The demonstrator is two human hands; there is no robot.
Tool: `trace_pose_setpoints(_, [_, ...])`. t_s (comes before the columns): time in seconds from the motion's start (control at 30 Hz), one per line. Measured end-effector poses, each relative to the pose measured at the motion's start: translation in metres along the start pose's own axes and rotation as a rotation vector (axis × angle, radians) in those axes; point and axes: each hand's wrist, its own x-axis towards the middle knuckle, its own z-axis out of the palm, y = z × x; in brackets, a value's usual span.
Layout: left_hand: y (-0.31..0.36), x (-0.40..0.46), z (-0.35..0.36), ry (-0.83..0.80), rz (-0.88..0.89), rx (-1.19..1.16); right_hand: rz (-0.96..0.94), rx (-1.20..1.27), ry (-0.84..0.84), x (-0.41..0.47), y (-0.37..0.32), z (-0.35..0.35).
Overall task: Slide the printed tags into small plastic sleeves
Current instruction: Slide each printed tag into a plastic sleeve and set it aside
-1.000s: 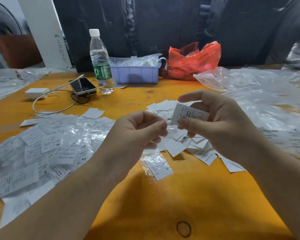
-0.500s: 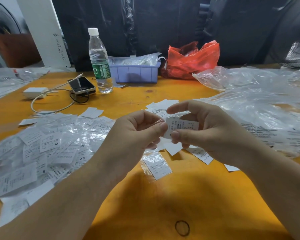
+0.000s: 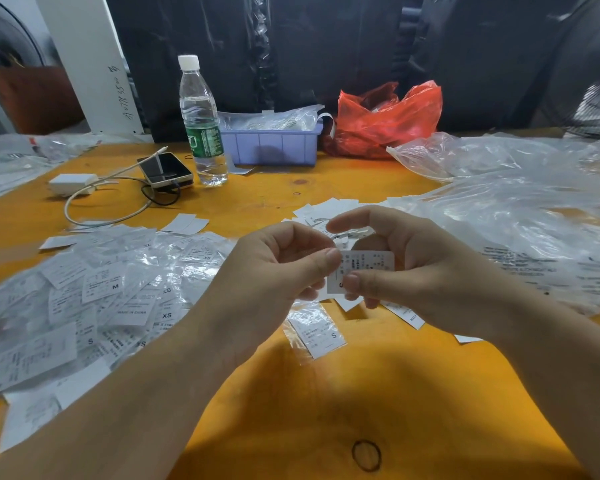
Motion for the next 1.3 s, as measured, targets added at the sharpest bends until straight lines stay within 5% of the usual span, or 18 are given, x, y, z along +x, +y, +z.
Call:
trace_pose_setpoints(0.4, [0.000, 0.003, -0.003, 0.026, -0.055, -0.123, -0.059, 0.028, 0.268, 0.001, -0.003, -0.008])
trace_pose_setpoints(1.3, [0.002, 0.000, 0.000, -0.056, -0.082, -0.127, -0.036, -0.051, 0.229, 0.004, 0.002, -0.005])
